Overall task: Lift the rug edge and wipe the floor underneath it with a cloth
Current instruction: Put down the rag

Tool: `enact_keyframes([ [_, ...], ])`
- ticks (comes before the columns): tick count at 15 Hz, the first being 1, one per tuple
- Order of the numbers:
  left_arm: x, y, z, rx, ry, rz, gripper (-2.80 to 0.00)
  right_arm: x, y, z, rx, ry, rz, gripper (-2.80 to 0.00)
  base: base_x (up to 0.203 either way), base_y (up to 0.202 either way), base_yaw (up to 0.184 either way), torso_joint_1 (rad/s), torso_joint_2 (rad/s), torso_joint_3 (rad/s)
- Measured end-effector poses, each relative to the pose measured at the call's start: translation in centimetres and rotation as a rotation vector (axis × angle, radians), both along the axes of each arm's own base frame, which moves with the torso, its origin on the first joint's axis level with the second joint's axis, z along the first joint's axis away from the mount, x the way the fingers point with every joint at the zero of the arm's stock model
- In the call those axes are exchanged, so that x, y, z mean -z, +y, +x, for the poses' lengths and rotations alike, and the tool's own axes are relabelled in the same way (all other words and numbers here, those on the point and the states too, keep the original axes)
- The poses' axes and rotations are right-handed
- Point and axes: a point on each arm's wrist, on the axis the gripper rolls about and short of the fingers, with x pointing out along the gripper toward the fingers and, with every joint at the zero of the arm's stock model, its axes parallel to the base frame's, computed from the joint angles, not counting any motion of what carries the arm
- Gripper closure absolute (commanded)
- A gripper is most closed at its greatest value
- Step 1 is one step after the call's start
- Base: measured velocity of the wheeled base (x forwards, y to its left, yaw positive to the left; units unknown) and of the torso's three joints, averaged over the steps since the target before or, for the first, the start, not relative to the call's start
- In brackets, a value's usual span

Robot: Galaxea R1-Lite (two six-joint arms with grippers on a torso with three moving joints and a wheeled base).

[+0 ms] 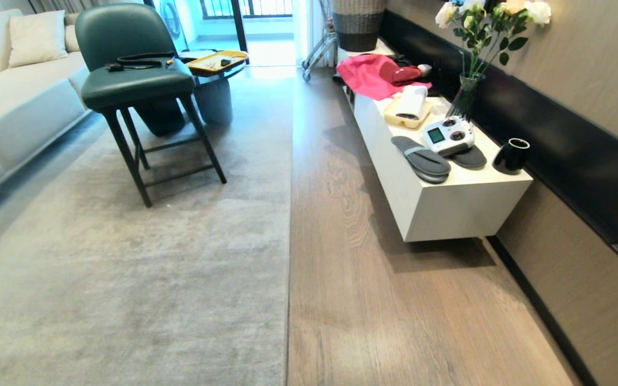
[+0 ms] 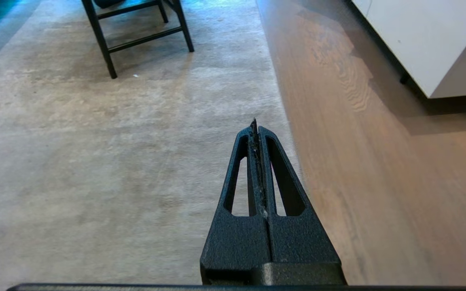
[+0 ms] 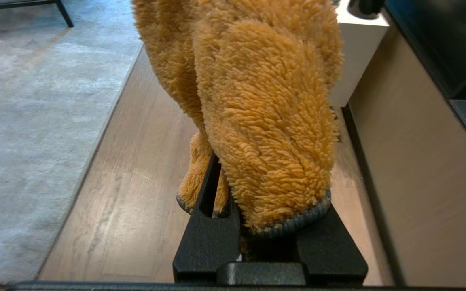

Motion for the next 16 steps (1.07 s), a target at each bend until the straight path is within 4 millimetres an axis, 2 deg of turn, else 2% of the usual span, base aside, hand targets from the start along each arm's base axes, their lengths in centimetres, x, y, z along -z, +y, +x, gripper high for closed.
enact_keyframes([
  [6, 0.00, 0.00, 0.00, -0.001, 0.000, 0.000, 0.00, 0.01, 0.00, 0.00, 0.001, 0.001, 0.000, 0.00, 0.000, -0.163, 0.000, 0.001, 0.00, 0.002],
  [16, -0.01, 0.00, 0.00, -0.001, -0.001, -0.003, 0.00, 0.00, 0.00, 0.00, 0.001, 0.000, 0.000, 0.00, 0.000, 0.000, 0.000, 0.000, 0.00, 0.000],
])
